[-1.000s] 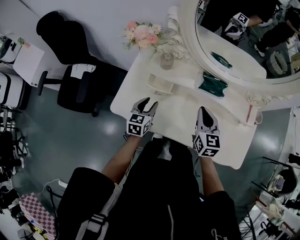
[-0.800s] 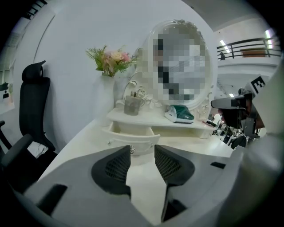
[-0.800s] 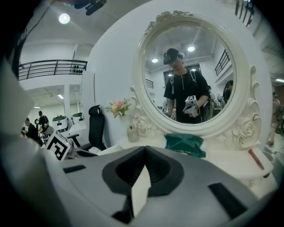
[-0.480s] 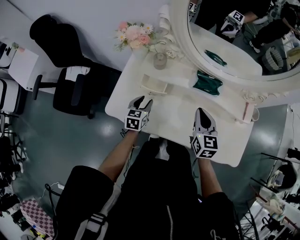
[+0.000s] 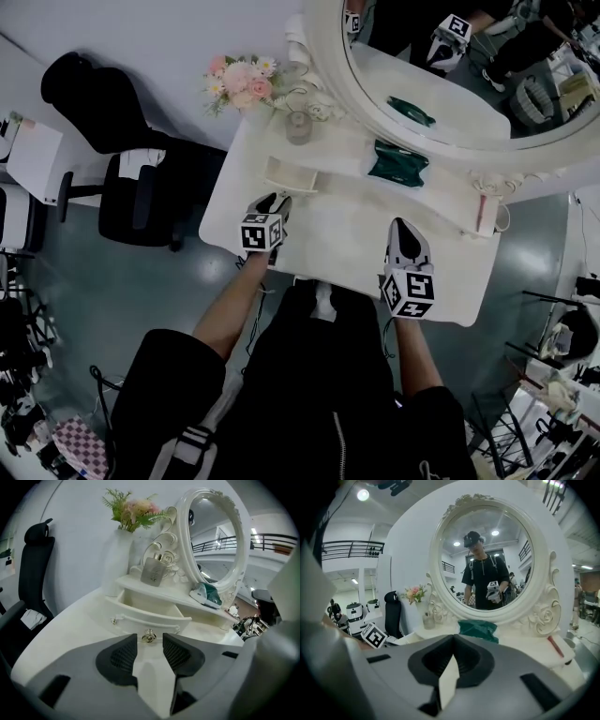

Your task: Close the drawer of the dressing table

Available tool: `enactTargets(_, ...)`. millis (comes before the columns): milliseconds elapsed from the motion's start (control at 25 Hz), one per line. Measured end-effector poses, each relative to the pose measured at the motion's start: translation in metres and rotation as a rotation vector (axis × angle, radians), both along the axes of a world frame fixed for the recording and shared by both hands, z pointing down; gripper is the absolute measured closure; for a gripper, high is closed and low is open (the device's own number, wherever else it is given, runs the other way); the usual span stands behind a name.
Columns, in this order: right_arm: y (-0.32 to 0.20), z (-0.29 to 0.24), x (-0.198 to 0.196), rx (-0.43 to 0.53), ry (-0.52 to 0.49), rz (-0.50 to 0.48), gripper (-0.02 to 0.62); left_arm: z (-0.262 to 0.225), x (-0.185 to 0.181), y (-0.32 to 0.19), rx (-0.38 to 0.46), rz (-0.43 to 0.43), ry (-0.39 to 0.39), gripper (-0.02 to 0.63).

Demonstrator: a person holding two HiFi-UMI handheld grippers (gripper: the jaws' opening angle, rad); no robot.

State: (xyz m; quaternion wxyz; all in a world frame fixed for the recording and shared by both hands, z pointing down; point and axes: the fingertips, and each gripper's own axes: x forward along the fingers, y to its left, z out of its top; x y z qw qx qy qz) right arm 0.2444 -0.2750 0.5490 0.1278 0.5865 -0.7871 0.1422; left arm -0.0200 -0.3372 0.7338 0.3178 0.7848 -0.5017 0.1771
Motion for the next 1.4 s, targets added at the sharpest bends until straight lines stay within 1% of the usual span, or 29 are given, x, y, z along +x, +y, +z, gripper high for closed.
enactTargets(120, 0.001, -0.001, 0.009, 0.002, -0.003, 0.025, 0.597, 0.006, 0.001, 0.001, -0.021, -0.013, 0.023, 0.446)
enactTargets(320, 0.005, -0.001, 0.021, 0.004, -0.004, 0.05, 0.597, 0.009, 0.003, -0.003, -0.035, -0.058, 0.098, 0.463)
enactTargets(440, 0.009, 0.0, 0.03, 0.002, -0.001, 0.065, 0.597, 0.011, 0.002, -0.003, -0.052, -0.096, 0.147, 0.5)
enactTargets(560, 0.011, 0.0, 0.035, 0.002, -0.002, 0.074, 0.597, 0.012, 0.001, -0.004, -0.067, -0.114, 0.184, 0.504)
enactTargets(800, 0.013, -0.001, 0.034, 0.007, -0.004, 0.074, 0.597, 0.008, 0.001, -0.004, -0.064, -0.108, 0.15, 0.505)
enactTargets(1040, 0.016, -0.002, 0.037, 0.006, -0.004, 0.077, 0.597, -0.007, 0.004, -0.007, -0.015, -0.118, 0.128, 0.505)
enactTargets(1400, 0.012, -0.005, 0.037, 0.01, -0.003, 0.078, 0.597, -0.008, 0.004, -0.015, -0.014, -0.114, 0.124, 0.505)
